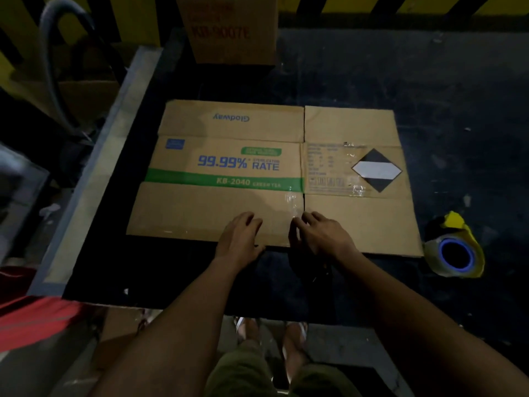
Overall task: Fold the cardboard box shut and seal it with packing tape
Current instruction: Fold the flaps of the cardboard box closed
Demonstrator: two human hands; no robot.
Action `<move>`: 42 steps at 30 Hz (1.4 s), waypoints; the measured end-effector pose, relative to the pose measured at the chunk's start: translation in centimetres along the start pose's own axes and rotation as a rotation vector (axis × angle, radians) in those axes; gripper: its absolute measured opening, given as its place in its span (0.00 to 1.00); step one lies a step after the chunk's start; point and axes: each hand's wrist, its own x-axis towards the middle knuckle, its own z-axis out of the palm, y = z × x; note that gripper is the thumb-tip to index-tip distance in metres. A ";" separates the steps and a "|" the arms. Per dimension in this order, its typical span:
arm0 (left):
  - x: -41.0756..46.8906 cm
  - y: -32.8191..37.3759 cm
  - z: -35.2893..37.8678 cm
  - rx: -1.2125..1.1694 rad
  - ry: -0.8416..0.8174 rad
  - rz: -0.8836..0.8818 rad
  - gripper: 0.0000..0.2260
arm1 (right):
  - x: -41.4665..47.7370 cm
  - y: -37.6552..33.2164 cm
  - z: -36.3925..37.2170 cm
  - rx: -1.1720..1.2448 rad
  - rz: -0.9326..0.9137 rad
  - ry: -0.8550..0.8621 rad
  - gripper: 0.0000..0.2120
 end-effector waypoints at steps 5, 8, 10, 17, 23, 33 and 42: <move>-1.3 -1.2 -0.7 0.113 0.064 0.019 0.30 | -0.3 0.2 -1.1 -0.150 -0.097 -0.005 0.28; -1.5 -1.7 -1.1 0.193 0.097 0.062 0.27 | -0.6 0.4 -1.7 -0.184 -0.105 0.027 0.28; -1.5 -1.7 -2.0 0.228 0.136 0.121 0.26 | -0.9 0.3 -2.4 -0.152 -0.118 0.081 0.26; -0.9 -1.1 -7.2 0.265 0.458 0.240 0.23 | -0.3 0.1 -7.9 -0.099 -0.136 0.217 0.22; 1.0 2.2 -12.0 0.169 0.763 -0.073 0.20 | 0.4 1.8 -16.6 -0.093 -0.155 0.272 0.23; 3.5 13.5 -27.4 -1.428 0.427 -0.559 0.35 | -1.6 -0.7 -32.0 0.107 -0.098 0.473 0.11; 3.8 15.3 -35.1 -1.455 0.563 -0.126 0.41 | -3.9 -2.6 -40.3 0.621 -0.099 0.435 0.17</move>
